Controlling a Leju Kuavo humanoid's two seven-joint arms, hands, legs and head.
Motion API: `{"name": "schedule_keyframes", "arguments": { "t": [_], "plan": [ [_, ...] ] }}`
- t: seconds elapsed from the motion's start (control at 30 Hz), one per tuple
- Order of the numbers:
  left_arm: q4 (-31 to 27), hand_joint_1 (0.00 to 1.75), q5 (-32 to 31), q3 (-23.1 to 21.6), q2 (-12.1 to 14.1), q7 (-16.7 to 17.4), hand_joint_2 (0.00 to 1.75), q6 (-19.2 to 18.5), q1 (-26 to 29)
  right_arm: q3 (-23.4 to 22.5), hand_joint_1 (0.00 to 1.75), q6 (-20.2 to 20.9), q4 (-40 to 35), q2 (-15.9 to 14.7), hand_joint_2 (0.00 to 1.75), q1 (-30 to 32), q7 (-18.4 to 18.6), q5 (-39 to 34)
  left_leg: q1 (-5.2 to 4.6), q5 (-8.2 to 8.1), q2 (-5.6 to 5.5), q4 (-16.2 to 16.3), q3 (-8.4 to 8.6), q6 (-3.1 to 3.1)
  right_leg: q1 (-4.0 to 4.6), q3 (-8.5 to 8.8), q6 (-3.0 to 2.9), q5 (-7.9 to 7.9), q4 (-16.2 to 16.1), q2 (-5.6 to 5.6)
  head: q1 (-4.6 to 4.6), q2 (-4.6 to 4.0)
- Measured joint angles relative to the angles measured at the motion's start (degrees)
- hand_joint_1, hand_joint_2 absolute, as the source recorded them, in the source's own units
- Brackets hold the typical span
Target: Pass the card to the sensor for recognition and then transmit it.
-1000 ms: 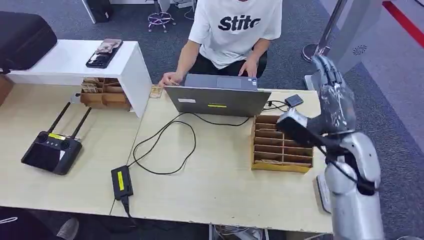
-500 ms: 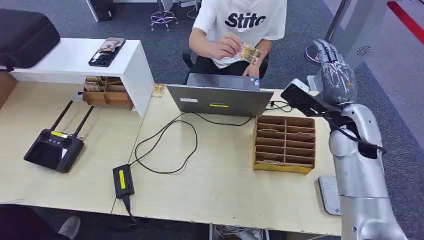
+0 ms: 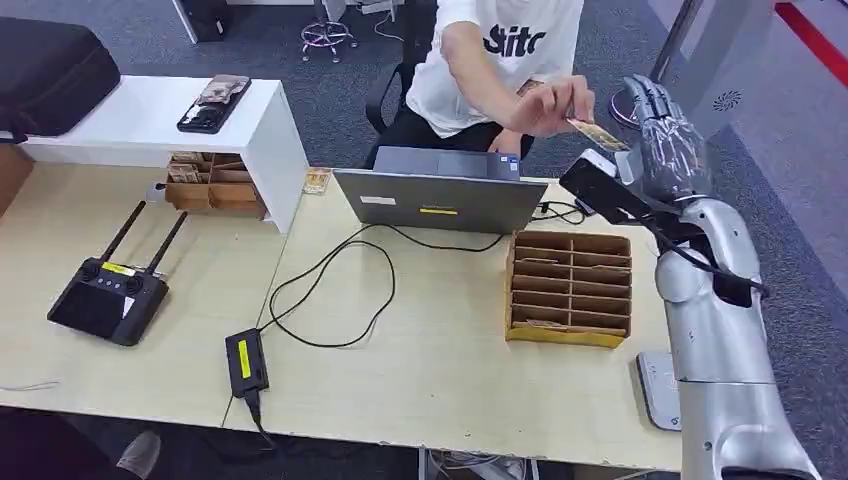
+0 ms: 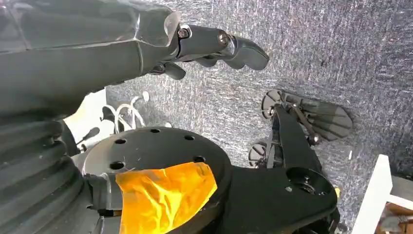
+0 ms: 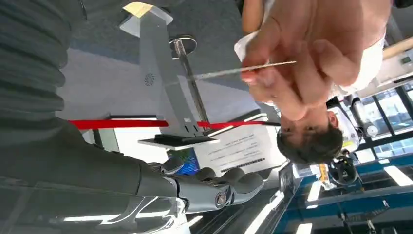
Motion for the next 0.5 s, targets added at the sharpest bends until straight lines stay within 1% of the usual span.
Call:
{"name": "schedule_keyframes", "arguments": {
  "t": [0.27, 0.5],
  "plan": [
    [0.0, 0.00, 0.0, 0.0, 0.0, 0.0, 1.75, 0.0, 0.0, 0.0, 0.00, 0.0, 0.2, 0.0, 1.75, 0.0, 0.0, 0.0, 0.00, 0.00, 0.00, 0.0, 0.00, 0.00, 0.00, 0.00, 0.00, 0.00, 0.0, 0.00, 0.00, 0.00],
    [0.0, 0.00, 0.0, -1.2, 0.0, 0.1, 1.75, 0.1, 0.0, 0.0, 0.00, -0.1, 3.3, 0.0, 1.75, -2.6, 2.1, 2.6, 0.00, 0.00, 0.00, 0.0, -0.01, 0.00, 0.00, 0.00, 0.00, 0.00, 0.0, 0.00, 0.02, 0.00]
  ]
}}
